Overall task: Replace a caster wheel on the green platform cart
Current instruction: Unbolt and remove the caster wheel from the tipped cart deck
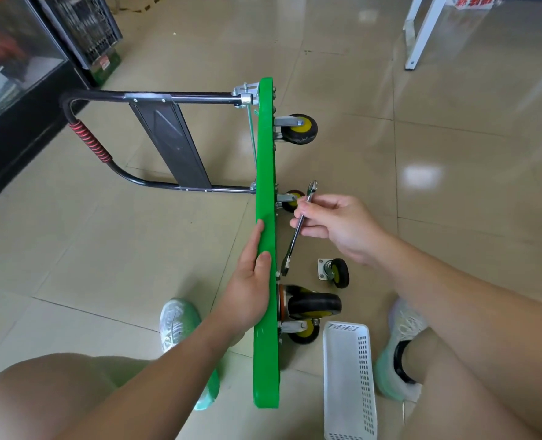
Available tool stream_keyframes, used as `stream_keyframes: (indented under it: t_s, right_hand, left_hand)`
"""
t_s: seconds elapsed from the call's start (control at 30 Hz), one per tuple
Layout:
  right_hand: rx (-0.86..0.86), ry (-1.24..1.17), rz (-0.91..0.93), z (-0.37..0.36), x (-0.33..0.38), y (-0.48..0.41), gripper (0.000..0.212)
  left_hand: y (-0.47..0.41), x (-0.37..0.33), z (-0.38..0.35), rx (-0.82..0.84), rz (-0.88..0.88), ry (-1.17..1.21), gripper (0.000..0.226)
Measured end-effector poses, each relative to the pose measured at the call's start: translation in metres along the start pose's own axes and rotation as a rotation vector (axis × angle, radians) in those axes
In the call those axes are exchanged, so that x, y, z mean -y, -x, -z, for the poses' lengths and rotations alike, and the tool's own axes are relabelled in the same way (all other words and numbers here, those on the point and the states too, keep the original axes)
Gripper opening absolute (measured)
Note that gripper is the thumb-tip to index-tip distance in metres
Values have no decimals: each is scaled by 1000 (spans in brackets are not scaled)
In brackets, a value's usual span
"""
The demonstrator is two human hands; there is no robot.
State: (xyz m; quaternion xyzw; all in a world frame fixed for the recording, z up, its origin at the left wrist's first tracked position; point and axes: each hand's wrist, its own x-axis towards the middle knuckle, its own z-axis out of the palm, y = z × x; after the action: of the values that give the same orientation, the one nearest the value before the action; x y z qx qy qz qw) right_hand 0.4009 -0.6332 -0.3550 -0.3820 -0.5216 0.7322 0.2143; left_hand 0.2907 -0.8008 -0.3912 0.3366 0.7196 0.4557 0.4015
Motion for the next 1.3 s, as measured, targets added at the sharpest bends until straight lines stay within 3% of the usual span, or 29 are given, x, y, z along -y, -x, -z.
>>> stream_keyframes:
  t_s: [0.57,0.97,1.3]
  right_hand:
    - [46,44,-68,-12,-13,-25,8]
    - [45,83,-105,-19,-11,-41,30]
    - [70,78,-55,-20,-15,-31,16]
  left_hand:
    - [-5,5,-2,-14,-24,-32,53]
    - [-1,-3,-1,3,25,13,52]
    - [-3,-1,0,5,46,-3,52]
